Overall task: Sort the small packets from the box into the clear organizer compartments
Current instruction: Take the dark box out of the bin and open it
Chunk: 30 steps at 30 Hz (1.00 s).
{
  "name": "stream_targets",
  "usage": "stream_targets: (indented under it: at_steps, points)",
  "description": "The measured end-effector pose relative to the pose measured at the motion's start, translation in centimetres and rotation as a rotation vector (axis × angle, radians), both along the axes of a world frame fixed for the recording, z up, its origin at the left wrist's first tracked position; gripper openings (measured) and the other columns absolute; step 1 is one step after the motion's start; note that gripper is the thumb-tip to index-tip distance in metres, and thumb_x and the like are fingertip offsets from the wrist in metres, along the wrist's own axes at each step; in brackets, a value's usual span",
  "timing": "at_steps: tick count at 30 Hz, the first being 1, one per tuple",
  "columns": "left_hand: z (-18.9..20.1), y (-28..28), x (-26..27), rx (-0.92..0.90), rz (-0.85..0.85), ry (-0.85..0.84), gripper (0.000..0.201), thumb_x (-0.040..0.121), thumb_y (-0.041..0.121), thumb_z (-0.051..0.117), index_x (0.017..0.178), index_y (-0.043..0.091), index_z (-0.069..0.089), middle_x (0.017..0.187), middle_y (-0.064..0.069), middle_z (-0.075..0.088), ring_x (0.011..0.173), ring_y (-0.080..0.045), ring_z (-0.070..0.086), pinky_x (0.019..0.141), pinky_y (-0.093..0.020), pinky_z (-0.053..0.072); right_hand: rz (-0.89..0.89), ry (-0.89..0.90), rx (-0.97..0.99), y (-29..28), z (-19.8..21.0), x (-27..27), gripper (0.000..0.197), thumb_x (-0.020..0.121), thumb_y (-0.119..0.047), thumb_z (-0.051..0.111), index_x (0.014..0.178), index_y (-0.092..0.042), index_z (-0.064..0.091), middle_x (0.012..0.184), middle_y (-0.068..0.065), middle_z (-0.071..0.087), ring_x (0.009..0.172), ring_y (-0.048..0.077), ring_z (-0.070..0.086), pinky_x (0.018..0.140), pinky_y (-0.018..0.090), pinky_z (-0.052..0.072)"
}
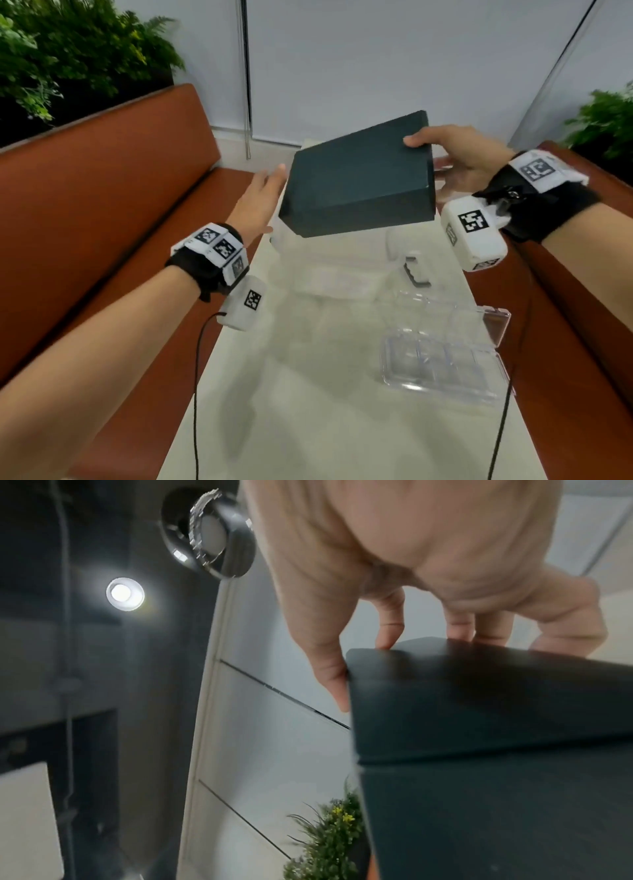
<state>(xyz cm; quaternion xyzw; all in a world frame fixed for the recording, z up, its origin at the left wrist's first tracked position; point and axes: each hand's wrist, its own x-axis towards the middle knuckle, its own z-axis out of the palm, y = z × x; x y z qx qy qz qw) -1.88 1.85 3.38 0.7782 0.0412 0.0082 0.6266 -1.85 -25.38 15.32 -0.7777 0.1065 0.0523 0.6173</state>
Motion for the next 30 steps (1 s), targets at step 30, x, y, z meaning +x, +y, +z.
stream_targets:
  at_steps: [30]
  points:
    - [-17.5,3.6,-15.7,0.223,-0.128,0.487,0.059,0.094,0.054,0.049,0.137,0.015,0.041,0.129,-0.004,0.056,0.115,-0.024,0.057,0.098,-0.047,0.049,0.131,0.486,-0.114,4.9,-27.1,-14.3,0.047,0.092,-0.02,0.062,0.13,-0.003,0.042,0.127,0.016,0.054,0.108,0.034,0.056,0.091,0.052,0.047]
